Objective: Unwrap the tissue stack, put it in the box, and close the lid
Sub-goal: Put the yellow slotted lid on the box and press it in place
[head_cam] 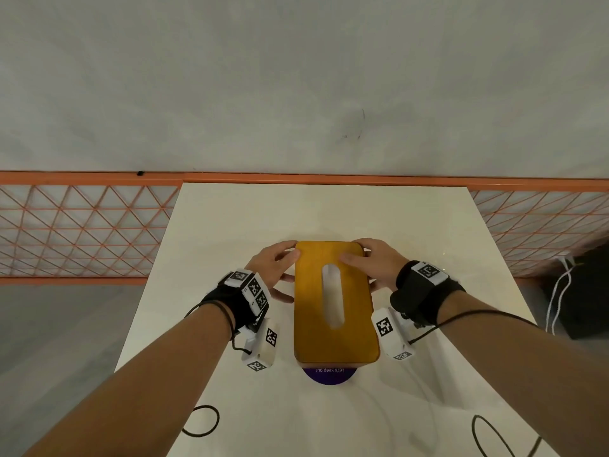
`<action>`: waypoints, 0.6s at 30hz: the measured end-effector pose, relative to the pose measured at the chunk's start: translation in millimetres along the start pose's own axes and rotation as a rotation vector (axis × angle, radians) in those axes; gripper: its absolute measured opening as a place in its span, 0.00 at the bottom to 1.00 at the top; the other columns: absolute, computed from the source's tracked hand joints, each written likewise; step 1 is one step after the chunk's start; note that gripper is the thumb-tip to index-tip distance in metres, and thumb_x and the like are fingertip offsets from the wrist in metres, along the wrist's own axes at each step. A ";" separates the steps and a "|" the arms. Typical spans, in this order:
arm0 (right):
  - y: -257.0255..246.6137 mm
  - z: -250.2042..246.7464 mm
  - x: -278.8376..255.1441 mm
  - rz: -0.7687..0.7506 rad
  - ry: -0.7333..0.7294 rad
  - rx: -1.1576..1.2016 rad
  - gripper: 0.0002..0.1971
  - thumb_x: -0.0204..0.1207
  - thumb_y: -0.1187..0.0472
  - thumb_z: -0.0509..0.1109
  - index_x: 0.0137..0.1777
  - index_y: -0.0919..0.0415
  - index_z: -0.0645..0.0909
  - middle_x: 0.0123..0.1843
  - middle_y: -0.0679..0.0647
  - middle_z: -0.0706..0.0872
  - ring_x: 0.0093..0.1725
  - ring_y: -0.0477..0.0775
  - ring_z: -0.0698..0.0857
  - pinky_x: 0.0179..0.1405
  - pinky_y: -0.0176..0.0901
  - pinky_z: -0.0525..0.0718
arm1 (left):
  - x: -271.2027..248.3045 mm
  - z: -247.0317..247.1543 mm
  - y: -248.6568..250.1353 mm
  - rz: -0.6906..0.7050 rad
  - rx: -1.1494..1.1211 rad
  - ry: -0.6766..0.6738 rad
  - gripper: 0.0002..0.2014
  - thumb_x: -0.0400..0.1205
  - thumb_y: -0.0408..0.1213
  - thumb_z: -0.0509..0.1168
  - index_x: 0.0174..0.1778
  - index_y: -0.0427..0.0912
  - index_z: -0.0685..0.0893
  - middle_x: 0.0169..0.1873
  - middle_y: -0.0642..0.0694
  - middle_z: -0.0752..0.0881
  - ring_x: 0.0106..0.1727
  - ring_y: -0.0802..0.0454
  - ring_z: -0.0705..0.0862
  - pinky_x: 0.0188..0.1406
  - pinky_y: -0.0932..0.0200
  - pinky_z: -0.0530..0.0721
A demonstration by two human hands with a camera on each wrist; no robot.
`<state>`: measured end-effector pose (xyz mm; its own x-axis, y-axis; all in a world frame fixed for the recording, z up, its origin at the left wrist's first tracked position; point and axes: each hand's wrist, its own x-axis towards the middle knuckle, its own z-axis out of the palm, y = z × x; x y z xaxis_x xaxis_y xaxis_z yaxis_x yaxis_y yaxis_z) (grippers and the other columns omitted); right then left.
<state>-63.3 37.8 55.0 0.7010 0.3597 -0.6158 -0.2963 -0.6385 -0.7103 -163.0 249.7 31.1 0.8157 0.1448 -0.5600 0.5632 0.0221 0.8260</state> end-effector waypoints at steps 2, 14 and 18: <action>0.1 0.7 -0.6 -0.017 0.006 -0.027 0.38 0.69 0.46 0.79 0.77 0.49 0.67 0.74 0.57 0.76 0.67 0.68 0.80 0.57 0.68 0.86 | 0.4 -0.7 1.0 0.005 0.012 -0.003 0.24 0.82 0.53 0.64 0.75 0.56 0.73 0.71 0.49 0.78 0.61 0.40 0.85 0.36 0.38 0.91; -7.0 18.0 -3.5 -0.240 0.071 -0.640 0.51 0.62 0.53 0.80 0.83 0.55 0.55 0.77 0.62 0.66 0.71 0.65 0.73 0.60 0.53 0.81 | -0.4 2.3 4.9 0.121 0.140 -0.018 0.18 0.88 0.45 0.57 0.73 0.65 0.74 0.72 0.49 0.77 0.65 0.44 0.83 0.41 0.42 0.92; -7.5 17.2 -3.7 -0.260 0.064 -0.632 0.51 0.64 0.55 0.78 0.84 0.58 0.54 0.80 0.61 0.66 0.76 0.64 0.69 0.68 0.56 0.78 | -1.7 2.7 6.5 0.124 0.164 -0.015 0.19 0.87 0.45 0.57 0.75 0.64 0.74 0.72 0.49 0.77 0.66 0.42 0.82 0.43 0.39 0.92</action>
<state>-74.8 52.9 56.8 0.7409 0.5264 -0.4170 0.3088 -0.8185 -0.4845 -160.4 246.9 37.2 0.8812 0.1220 -0.4567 0.4715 -0.1569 0.8678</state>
